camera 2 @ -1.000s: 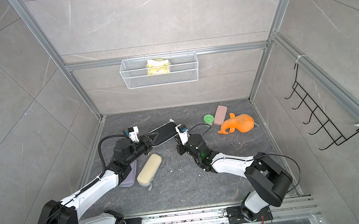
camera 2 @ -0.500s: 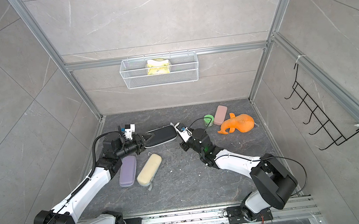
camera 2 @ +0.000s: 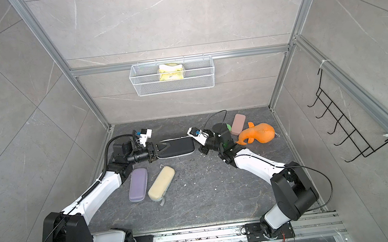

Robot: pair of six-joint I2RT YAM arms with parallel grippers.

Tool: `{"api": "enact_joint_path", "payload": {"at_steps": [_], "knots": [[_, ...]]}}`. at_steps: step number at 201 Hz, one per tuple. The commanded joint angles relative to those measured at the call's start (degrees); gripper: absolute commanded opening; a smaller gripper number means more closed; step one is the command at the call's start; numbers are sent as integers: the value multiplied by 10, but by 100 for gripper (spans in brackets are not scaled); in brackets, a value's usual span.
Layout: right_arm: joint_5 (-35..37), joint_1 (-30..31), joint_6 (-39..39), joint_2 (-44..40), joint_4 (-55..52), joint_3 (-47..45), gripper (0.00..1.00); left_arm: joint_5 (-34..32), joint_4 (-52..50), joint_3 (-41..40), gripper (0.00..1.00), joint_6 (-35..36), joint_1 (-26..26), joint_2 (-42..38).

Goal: Put umbrellas into zippered umbrella sleeves
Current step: Zip the zipper on the umbrella sleeve, then place the umbrella sleeve at the center of the board.

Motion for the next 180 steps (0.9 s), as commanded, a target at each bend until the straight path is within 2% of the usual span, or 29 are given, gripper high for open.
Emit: {"api": "enact_joint_path", "payload": {"at_steps": [1,18,34,46,63,75,85,96,107,140,159,180], "knots": [[19,-8,-24,12,24,59,0,131,-49,8,0,37,-47,6],[24,-8,-9,15,13,65,1,103,-65,8,0,45,-46,4],[60,-8,41,16,4,62,21,41,-62,4,0,42,-42,-1],[94,-9,90,12,-18,55,34,-21,-7,-22,0,-6,-42,-4],[187,-11,191,2,-60,41,43,-145,101,-80,0,-91,-44,-12],[227,-17,283,-12,-100,25,47,-273,204,-139,0,-153,-63,-24],[236,-17,353,-23,-153,21,52,-397,253,-172,0,-178,-103,-33],[225,-17,432,-34,-197,16,59,-528,263,-185,2,-168,-164,-39],[202,-17,501,-43,-231,7,60,-652,265,-188,5,-153,-231,-31],[116,-15,654,-60,-243,-38,60,-923,419,-205,13,-176,-387,93],[90,-9,693,-49,-249,-50,60,-1004,482,-182,18,-186,-452,174],[83,-9,707,-31,-278,-47,60,-1006,449,-147,33,-208,-493,219]]}}
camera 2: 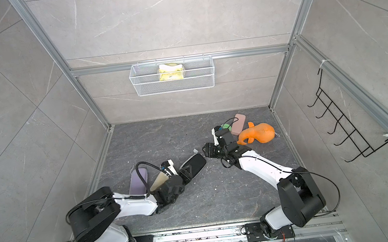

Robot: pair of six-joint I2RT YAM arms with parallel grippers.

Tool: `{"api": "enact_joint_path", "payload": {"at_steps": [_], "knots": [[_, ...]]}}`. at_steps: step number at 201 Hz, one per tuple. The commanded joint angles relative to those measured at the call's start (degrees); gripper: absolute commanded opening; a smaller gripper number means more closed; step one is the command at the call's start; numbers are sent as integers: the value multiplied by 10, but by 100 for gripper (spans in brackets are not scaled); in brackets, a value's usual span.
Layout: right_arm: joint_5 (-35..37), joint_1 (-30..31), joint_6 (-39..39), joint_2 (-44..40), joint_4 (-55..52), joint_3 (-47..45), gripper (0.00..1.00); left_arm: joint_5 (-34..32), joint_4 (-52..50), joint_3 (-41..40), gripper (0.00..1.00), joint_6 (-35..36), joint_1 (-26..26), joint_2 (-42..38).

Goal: Put umbrellas into zippered umbrella sleeves
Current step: Place the umbrella sleeve at the center of the board.

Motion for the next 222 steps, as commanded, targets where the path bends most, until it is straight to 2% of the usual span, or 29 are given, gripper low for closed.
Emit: {"api": "enact_joint_path", "payload": {"at_steps": [1,18,38,46,74,100,125,152,167,183,199,222], "knots": [[-34,4,78,16,-40,-3,60,-134,89,46,34,-34,-37,29],[-34,4,91,25,-57,0,61,-120,-22,61,52,-57,-51,11],[-45,5,107,41,-73,6,62,-89,-255,104,65,-104,-56,-33],[-39,10,112,46,-84,6,63,-75,-315,117,69,-122,-56,-41],[32,58,153,46,-94,-24,67,-29,-322,92,79,-168,-56,-43],[40,90,188,65,-76,-46,70,5,-326,87,79,-174,-57,-39],[46,100,178,93,-75,-42,71,4,-344,73,79,-173,-58,-61],[54,100,122,140,-92,-13,71,-8,-355,52,79,-127,-53,-112],[67,103,62,177,-137,33,71,7,-374,50,79,-85,-38,-137],[51,105,10,197,-170,73,69,30,-375,39,79,-33,-17,-162],[81,106,-28,166,-209,96,69,33,-394,30,79,30,1,-202],[175,87,-92,93,-273,128,73,-8,-457,29,80,132,18,-275]]}}
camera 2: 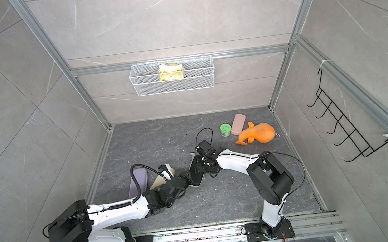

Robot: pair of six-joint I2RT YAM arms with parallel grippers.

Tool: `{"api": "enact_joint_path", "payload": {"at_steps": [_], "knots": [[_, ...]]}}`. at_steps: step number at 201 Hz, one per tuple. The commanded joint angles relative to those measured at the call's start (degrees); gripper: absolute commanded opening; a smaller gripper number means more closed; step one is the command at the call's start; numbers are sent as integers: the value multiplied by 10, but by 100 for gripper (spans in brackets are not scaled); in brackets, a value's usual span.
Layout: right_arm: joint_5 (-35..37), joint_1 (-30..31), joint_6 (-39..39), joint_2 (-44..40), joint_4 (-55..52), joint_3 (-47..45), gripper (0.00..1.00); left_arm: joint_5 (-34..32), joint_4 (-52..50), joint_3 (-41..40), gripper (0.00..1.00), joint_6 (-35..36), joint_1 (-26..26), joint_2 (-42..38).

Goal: Put umbrellas into zippered umbrella sleeves
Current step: Place the umbrella sleeve at the center of the board, then reset both arms

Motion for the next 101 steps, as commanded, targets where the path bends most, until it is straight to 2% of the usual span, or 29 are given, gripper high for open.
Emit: {"api": "enact_joint_path", "payload": {"at_steps": [1,17,36,48,57,66,75,101], "knots": [[103,-17,-101,-72,-112,34,73,-37,-68,-3,80,150,18,-73],[119,-59,-132,-143,-96,24,74,-36,-63,-15,81,245,46,-129],[144,-105,-179,-225,-12,-31,76,12,-33,-33,82,360,115,-191],[186,-123,-239,-274,84,-89,78,32,-20,-40,83,440,166,-229],[233,-129,-316,-293,162,-133,81,30,-9,-43,84,509,199,-251],[294,-138,-354,-295,209,-158,86,14,0,-45,86,566,228,-265],[338,-154,-353,-285,223,-161,88,-16,-1,-41,87,611,253,-270],[342,-206,-325,-276,316,-214,89,-125,64,-77,90,687,317,-259]]}}
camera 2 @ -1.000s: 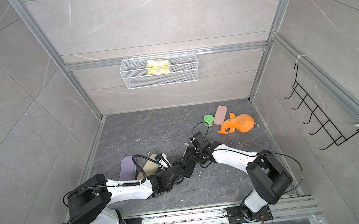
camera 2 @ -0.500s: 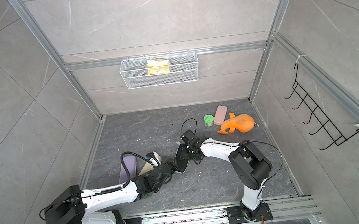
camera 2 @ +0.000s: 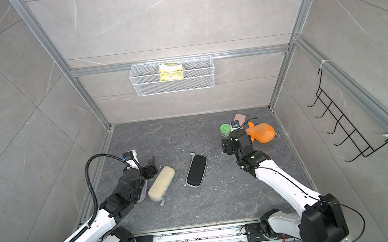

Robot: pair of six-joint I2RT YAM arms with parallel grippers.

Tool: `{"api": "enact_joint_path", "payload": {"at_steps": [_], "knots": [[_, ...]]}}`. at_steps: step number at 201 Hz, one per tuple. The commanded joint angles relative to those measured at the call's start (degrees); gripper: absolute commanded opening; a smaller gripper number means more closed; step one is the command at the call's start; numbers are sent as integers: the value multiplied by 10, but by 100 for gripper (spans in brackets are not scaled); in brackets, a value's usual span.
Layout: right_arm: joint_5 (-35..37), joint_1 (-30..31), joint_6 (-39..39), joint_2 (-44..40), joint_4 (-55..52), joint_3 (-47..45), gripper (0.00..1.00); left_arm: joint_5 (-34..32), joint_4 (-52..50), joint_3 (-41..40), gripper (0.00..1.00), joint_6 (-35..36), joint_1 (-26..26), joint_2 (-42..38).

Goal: Put umbrellas into zippered umbrella sleeves
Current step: Reset both arms

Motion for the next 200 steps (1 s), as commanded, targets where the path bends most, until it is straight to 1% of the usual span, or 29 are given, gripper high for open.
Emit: {"api": "enact_joint_path", "payload": {"at_steps": [1,10,26,54,57,64,69,75,86,91,98,109,120,128,137,146,155,165,181,194,200], "knots": [[72,-39,-37,17,129,-60,89,-100,77,-34,90,160,52,9],[61,-51,-41,21,184,-88,88,-96,103,-58,90,159,83,16],[38,-71,-37,34,218,-109,87,-55,159,-103,90,144,139,29],[5,-88,-28,53,318,-166,86,80,317,-179,92,109,242,83],[1,-91,-30,57,335,-173,86,108,332,-183,92,107,254,91],[-2,-94,-40,60,346,-177,86,146,362,-188,93,102,278,117],[-3,-94,-41,58,341,-175,86,170,357,-181,93,97,293,136],[-7,-97,-41,60,380,-188,86,200,341,-170,93,97,307,157],[-45,-104,-51,62,431,-203,86,228,382,-165,92,122,314,203],[-69,-107,-58,66,442,-204,86,232,373,-156,88,138,314,212],[-100,-108,-67,69,447,-204,85,260,367,-153,88,163,314,210],[-124,-109,-78,62,443,-207,85,251,422,-170,89,183,314,215],[-119,-109,-72,48,415,-207,85,233,462,-180,92,185,316,228],[-107,-109,-73,36,397,-215,85,243,487,-179,93,188,322,253],[-92,-109,-64,21,407,-230,85,261,490,-167,92,193,323,282],[-101,-109,-66,22,419,-236,86,280,507,-161,91,205,323,313],[-122,-109,-79,29,422,-231,85,279,518,-157,91,203,323,336],[-133,-108,-87,33,436,-233,85,272,525,-153,91,201,324,351],[-122,-111,-75,26,443,-241,86,278,543,-156,92,204,325,367],[-123,-115,-68,13,402,-240,86,264,562,-159,92,199,325,380],[-122,-114,-67,10,402,-247,86,259,560,-157,93,197,325,382]]}}
